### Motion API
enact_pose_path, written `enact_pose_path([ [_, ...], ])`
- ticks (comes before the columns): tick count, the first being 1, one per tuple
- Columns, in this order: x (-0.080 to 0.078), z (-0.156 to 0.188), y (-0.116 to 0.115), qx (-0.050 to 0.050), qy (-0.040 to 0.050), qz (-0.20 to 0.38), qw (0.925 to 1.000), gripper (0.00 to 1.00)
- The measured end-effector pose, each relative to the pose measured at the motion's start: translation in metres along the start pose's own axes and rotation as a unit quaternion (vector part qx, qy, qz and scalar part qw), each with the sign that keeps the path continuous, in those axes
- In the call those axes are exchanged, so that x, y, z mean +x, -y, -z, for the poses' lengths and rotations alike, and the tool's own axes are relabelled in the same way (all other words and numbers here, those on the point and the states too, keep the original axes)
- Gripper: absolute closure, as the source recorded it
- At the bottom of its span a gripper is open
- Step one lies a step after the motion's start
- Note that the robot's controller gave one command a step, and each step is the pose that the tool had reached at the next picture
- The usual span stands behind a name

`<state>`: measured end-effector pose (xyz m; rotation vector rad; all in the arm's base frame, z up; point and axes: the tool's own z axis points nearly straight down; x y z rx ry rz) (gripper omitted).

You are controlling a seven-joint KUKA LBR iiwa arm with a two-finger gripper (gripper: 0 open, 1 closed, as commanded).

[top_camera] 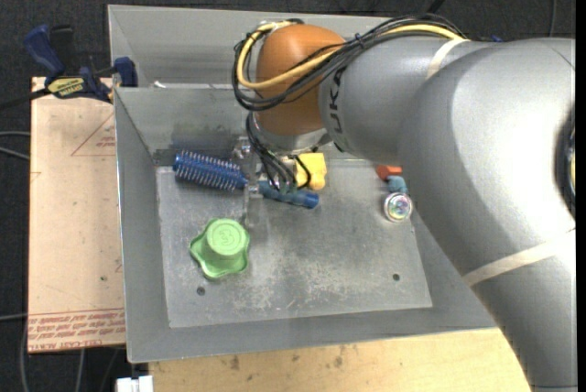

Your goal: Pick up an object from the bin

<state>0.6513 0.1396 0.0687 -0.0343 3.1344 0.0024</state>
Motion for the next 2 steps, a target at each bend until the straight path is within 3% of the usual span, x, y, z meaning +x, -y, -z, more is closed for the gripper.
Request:
enact_pose_path([
  [1, 0.002, 0.003, 0.0, 0.0, -0.0021, 0.0, 1.0, 1.0],
  [2, 0.011, 0.134, -0.018, -0.001, 0.0014, 0.031, 0.9995, 1.0],
])
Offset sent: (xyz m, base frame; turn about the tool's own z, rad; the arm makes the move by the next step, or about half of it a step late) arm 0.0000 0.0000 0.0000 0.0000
